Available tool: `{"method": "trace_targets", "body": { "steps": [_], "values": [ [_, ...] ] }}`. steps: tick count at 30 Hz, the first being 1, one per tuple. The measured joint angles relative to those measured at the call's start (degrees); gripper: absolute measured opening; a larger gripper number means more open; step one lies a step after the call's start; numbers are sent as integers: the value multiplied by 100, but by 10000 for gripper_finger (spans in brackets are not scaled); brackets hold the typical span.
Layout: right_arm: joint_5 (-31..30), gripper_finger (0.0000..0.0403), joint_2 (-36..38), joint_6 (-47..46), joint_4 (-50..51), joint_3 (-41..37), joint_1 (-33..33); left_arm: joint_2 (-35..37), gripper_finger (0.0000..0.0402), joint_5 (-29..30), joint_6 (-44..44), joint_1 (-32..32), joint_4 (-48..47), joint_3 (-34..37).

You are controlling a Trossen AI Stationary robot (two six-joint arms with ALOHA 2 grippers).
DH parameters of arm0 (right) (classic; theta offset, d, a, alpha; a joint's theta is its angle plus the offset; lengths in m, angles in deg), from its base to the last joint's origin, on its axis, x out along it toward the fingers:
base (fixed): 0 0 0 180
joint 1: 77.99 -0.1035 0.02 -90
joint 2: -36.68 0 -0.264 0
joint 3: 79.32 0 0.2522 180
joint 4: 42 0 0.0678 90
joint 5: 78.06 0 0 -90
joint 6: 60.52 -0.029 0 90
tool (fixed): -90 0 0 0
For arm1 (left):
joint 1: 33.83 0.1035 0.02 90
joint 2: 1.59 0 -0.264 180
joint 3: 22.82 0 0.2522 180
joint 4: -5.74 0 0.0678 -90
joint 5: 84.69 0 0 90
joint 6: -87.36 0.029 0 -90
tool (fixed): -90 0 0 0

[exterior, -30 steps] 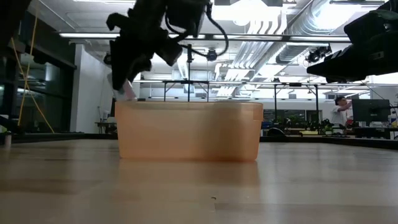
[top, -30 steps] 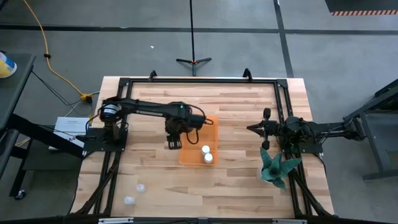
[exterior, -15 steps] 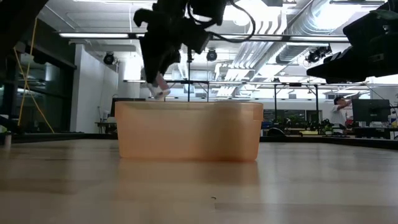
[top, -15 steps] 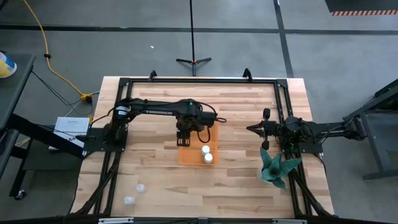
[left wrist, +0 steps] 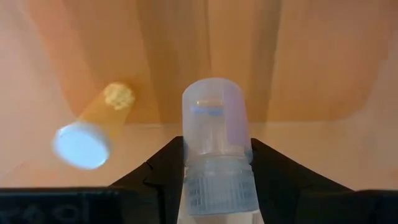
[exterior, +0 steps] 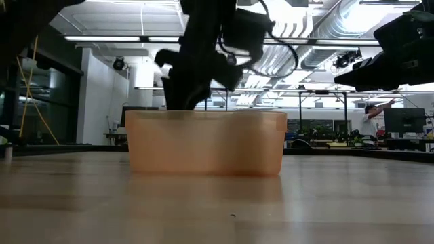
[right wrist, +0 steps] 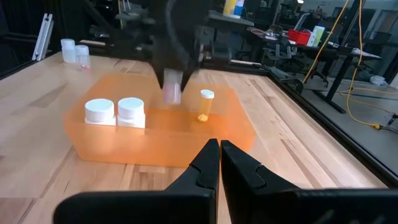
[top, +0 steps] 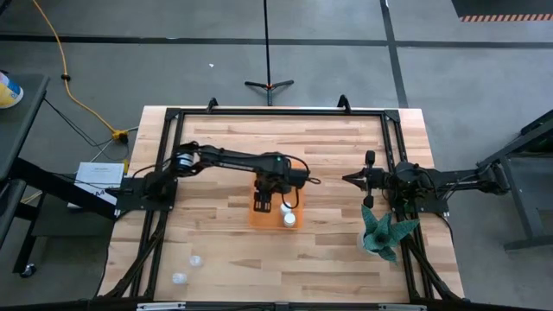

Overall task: Pick and place pill bottles into a basket
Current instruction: Put the top transparent pill bottle into the orange bin

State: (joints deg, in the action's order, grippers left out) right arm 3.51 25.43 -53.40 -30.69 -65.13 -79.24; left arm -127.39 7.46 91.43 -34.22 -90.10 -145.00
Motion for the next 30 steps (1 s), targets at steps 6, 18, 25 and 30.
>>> {"method": "trace_targets", "body": {
  "steps": [6, 18, 25, 30],
  "values": [
    [2, 7, -34, 0, 1, 2, 2, -347, 189, 18, 69, -4, -55, 3],
    [2, 7, -36, 0, -4, 0, 0, -380, 201, 35, 36, -2, -23, 0],
    [2, 7, -36, 0, -4, 2, 0, -380, 250, 15, 22, -2, -21, 0],
    [2, 7, -36, -1, -6, 1, 0, -380, 306, 15, 39, -2, -40, 0]
  ]
}}
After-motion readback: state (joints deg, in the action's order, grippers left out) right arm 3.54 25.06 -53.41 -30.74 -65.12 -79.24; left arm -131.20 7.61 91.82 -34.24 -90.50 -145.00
